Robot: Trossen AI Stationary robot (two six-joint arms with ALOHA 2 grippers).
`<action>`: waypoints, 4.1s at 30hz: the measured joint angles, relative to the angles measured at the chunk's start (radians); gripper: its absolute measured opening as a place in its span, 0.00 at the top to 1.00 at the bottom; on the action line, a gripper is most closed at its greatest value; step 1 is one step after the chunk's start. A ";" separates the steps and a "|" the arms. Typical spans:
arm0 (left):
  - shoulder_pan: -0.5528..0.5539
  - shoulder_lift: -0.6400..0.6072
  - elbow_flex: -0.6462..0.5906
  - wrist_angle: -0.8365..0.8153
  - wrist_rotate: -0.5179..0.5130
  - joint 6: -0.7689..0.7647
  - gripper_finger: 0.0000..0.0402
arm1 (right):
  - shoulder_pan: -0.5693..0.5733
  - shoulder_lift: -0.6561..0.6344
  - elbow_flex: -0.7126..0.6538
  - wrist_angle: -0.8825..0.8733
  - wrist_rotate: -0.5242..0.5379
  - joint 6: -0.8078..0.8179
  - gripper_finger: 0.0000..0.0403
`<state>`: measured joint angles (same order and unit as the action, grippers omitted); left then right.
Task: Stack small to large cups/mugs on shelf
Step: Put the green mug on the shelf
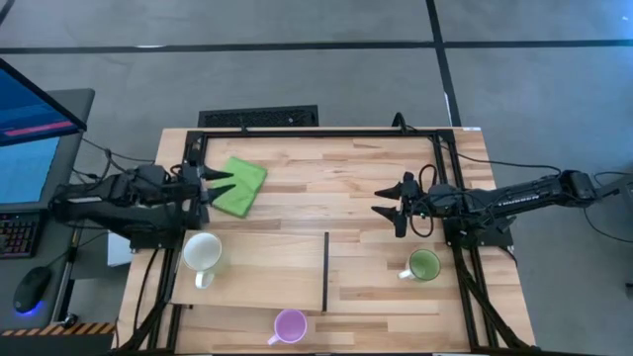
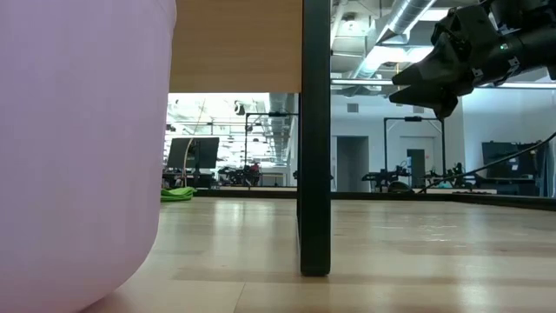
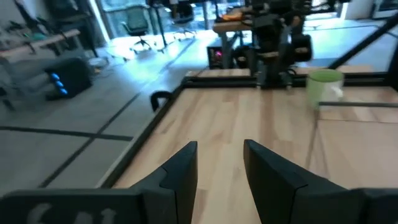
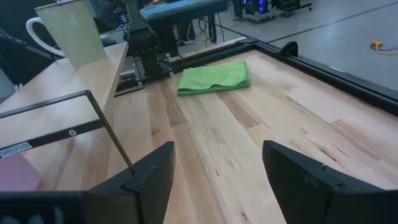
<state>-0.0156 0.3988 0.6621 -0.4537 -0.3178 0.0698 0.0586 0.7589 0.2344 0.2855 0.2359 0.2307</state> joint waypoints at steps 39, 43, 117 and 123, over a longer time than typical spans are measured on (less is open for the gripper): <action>0.389 -0.182 -0.383 0.417 0.443 -0.022 0.70 | 0.050 0.000 0.000 -0.110 -0.003 0.101 0.34; 0.389 -0.214 -0.398 0.426 0.444 -0.022 0.70 | 0.050 0.000 0.000 -0.142 -0.003 0.107 0.34; 0.389 -0.329 -0.455 0.275 0.399 0.059 0.70 | 0.360 0.000 0.550 -1.302 -0.402 0.763 0.34; 0.389 -0.329 -0.455 0.277 0.400 0.054 0.70 | 0.432 0.000 0.550 -1.295 -0.372 0.944 0.34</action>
<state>0.3733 0.0696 0.2066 -0.1764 0.0818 0.1239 0.4905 0.7589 0.7841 -1.0096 -0.1361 1.1752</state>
